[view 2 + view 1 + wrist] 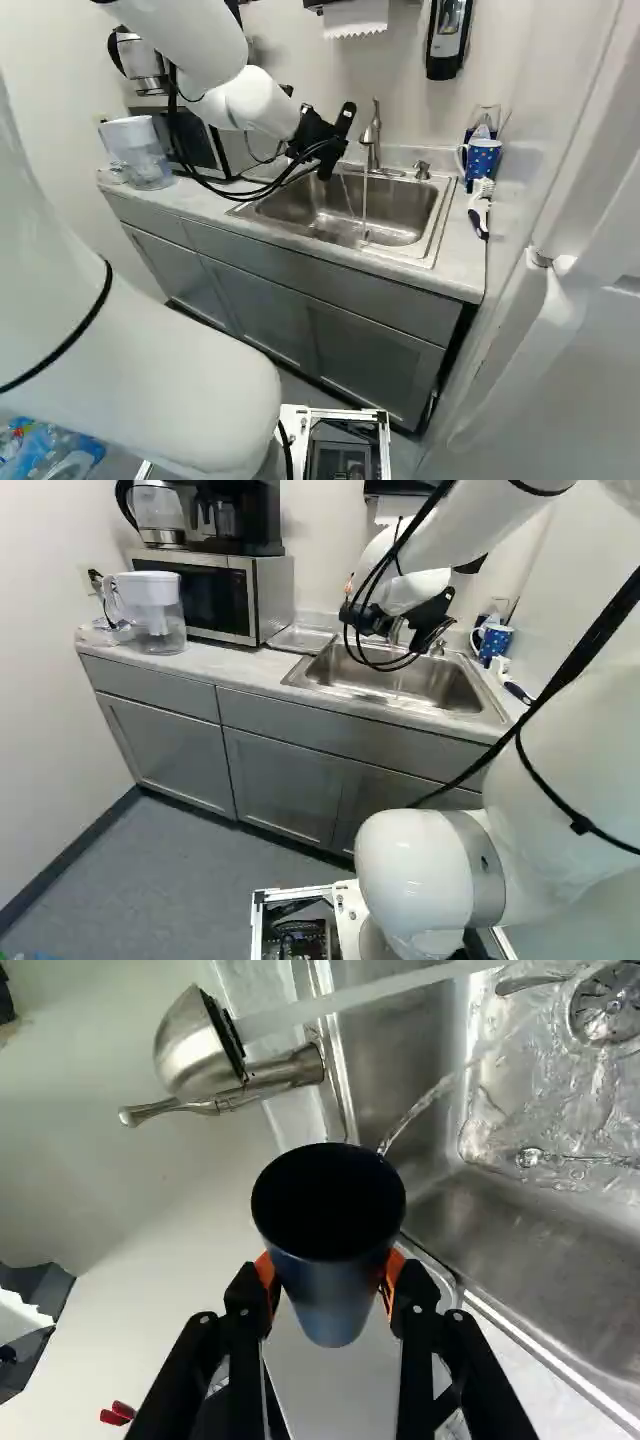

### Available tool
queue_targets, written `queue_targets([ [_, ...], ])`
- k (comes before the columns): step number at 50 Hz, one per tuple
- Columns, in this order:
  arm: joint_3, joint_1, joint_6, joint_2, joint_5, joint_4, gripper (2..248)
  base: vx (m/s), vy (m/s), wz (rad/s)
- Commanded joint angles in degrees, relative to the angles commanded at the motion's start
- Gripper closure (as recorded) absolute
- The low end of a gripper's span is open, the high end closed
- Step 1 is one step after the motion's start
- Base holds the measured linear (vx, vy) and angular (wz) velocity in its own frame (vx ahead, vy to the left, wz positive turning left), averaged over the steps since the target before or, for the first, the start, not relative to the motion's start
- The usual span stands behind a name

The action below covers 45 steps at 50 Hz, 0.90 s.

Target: Rinse the cup and place it in the tray

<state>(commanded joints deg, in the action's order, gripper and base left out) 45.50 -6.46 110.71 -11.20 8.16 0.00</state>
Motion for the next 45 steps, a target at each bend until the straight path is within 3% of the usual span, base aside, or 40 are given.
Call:
queue_targets([
  [10, 0.00, 0.00, -4.27, 0.00, 0.00, 0.00, 129, 0.000, 0.000, 0.000],
  [45, 0.00, 0.00, -25.17, 0.00, 0.00, 0.00, 129, 0.000, 0.000, 0.000],
])
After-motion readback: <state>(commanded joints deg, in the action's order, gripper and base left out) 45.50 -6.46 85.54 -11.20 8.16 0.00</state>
